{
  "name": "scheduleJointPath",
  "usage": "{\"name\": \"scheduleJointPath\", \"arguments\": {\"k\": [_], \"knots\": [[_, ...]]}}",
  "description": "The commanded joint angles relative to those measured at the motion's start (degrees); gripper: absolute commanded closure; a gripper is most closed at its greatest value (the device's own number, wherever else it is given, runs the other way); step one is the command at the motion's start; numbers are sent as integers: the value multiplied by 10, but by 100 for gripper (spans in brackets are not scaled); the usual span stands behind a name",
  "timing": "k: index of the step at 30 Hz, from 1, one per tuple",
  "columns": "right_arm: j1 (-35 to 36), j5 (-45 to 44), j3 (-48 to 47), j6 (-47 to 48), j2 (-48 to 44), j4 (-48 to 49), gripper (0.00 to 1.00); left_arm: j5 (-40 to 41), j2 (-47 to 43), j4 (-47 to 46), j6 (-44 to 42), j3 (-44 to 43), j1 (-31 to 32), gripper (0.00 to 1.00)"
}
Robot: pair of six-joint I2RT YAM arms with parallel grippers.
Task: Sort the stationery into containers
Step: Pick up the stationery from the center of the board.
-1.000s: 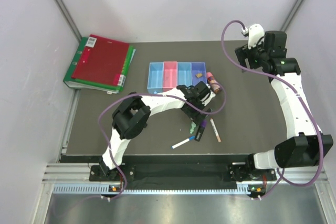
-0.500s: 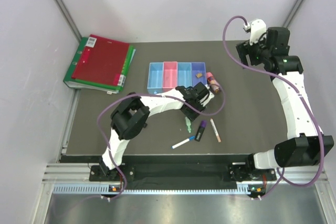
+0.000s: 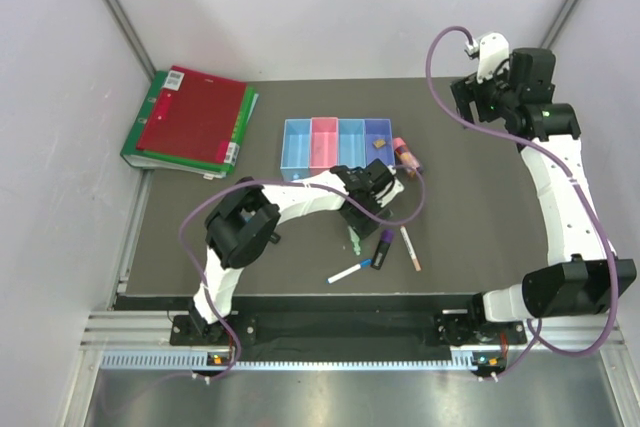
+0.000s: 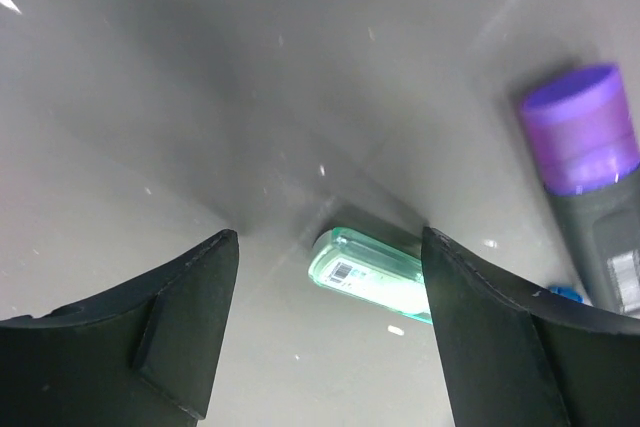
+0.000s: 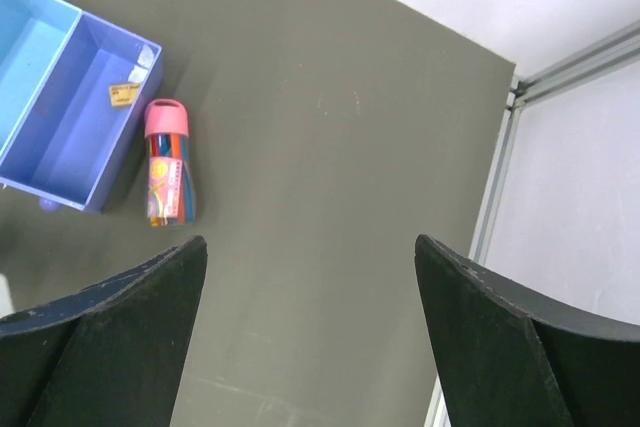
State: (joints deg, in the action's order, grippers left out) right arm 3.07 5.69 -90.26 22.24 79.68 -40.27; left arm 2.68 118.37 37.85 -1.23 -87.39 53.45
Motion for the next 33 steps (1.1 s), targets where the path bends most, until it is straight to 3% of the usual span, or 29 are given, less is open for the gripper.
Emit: {"name": "scheduleJointPath", "arguments": {"k": [1,6,14,16,20,26,27,33], "knots": [[-10,8,-45,-8,1,2,16,-18,-40,35,-7,30,2,21],[-10,9,-48,-12,2,-1,16,-68,-55,55,-38,42,2,18],[-10,16,-74,-22,13,-15,16,-72,-51,80,-42,54,2,20],[-10,19,-82,-26,14,-17,16,-68,-46,80,-41,54,2,27],[-9,20,-89,-28,17,-20,16,-71,-39,79,-43,57,2,57],[-9,27,-98,-35,20,-25,16,-60,-34,72,-47,59,2,90],[-10,27,-98,-36,19,-25,16,-59,-36,73,-46,59,2,100],[-9,29,-108,-39,21,-30,16,-42,-57,66,-61,65,2,100]]}}
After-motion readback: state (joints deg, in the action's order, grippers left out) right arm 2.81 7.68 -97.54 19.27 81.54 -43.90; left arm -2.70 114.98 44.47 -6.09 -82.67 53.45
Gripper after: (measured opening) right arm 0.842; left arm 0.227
